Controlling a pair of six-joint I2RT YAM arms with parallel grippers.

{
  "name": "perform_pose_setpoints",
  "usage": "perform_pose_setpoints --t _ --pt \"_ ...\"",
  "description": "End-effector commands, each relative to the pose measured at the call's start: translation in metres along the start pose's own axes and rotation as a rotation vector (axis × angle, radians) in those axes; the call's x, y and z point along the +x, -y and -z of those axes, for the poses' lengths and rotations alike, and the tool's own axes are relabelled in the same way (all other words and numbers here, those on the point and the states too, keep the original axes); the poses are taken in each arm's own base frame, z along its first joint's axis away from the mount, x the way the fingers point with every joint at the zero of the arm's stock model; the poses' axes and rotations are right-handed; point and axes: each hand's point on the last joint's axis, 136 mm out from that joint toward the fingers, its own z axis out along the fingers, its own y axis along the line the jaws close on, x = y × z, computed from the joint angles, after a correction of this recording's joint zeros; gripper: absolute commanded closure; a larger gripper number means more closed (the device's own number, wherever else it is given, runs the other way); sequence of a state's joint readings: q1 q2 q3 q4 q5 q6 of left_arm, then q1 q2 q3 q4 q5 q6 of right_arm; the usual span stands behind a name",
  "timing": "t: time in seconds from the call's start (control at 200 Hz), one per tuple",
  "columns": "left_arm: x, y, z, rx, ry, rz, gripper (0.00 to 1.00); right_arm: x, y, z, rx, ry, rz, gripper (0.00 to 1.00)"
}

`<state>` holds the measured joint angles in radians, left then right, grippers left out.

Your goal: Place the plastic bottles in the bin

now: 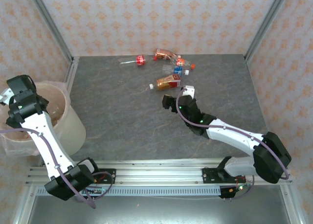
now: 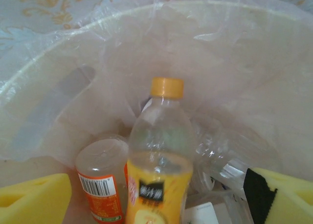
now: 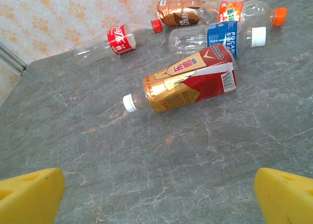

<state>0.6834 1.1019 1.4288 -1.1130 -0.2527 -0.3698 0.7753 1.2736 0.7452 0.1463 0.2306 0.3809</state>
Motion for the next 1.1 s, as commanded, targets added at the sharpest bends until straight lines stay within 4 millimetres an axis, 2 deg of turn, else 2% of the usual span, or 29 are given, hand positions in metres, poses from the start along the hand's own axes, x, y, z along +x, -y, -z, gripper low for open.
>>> perform_pose_setpoints --t 0.0,0.1,0.265,0.41,0.535,0.666,0.796,0.971,1.091 --pt "-0.001 0.006 0.020 0.095 -0.005 0.040 0.03 -0.012 -0.004 0.003 -0.001 0.016 -0.005 0.01" --pt "0.004 0.033 0.038 0.295 -0.033 0.078 0.00 -0.017 -0.003 0.006 0.006 0.030 -0.012 0.01" --pt "0.027 0.113 0.090 0.825 -0.177 0.117 0.00 -0.029 0.007 0.011 0.056 0.045 0.010 0.01" --pt "0.036 0.151 0.136 1.041 -0.168 0.071 0.00 -0.035 0.027 0.009 0.103 0.019 -0.037 0.01" --pt "0.053 0.187 0.176 1.274 -0.216 0.043 0.00 -0.035 0.051 -0.002 0.123 -0.028 -0.175 0.01" --pt "0.093 0.222 0.209 1.443 -0.285 -0.043 0.00 -0.036 0.067 -0.020 0.106 -0.125 -0.338 0.01" --pt "0.144 0.246 0.231 1.491 -0.337 -0.172 0.00 -0.037 0.083 -0.041 0.145 -0.210 -0.462 0.01" --pt "0.214 0.271 0.246 1.490 -0.383 -0.287 0.00 -0.029 0.091 -0.086 0.181 -0.354 -0.654 0.01" --pt "0.239 0.285 0.241 1.442 -0.416 -0.327 0.00 -0.027 0.081 -0.122 0.188 -0.438 -0.741 0.01"
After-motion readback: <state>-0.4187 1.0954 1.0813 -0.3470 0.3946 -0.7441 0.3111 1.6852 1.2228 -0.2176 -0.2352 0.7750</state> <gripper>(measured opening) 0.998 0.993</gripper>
